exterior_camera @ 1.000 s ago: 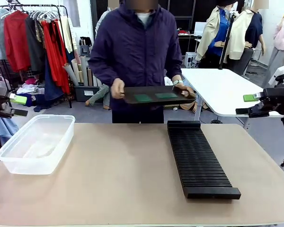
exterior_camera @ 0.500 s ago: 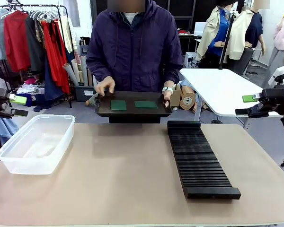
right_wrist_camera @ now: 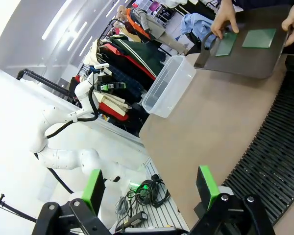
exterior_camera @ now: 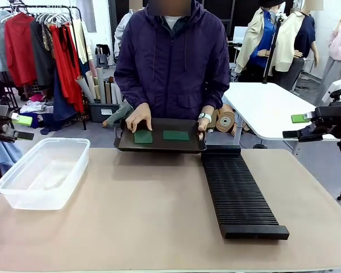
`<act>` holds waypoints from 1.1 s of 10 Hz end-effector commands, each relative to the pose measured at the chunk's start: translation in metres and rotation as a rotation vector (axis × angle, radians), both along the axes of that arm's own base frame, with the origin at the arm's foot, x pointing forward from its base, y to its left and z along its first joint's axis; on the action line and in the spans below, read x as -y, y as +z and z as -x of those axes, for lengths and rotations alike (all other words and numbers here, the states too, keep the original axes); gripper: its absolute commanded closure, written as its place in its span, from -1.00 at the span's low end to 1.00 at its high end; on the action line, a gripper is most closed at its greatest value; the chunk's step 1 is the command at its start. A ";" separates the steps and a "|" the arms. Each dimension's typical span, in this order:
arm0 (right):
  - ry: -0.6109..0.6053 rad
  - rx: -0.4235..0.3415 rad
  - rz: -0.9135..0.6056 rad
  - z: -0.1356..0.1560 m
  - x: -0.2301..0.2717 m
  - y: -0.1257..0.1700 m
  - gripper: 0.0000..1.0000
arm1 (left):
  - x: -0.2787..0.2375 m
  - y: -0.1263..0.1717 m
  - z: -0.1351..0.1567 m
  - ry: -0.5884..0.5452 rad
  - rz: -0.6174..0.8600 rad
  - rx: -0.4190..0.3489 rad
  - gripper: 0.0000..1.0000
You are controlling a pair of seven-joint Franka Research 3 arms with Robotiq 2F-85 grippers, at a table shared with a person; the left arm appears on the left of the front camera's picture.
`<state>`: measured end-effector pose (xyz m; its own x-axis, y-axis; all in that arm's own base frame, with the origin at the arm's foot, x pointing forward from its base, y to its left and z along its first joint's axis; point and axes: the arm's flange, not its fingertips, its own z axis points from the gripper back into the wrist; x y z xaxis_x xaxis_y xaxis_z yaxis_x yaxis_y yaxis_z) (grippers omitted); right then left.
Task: Sort PCBs into racks and boxes based on the side picked up.
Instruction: Pick up the Blank PCB handed by the Human.
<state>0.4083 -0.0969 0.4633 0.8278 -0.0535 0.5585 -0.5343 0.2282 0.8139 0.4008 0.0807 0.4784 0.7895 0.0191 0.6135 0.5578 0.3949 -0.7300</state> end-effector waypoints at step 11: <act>0.003 0.000 -0.009 0.000 0.000 0.002 -1.00 | -0.001 0.002 0.000 0.007 -0.003 -0.004 -1.00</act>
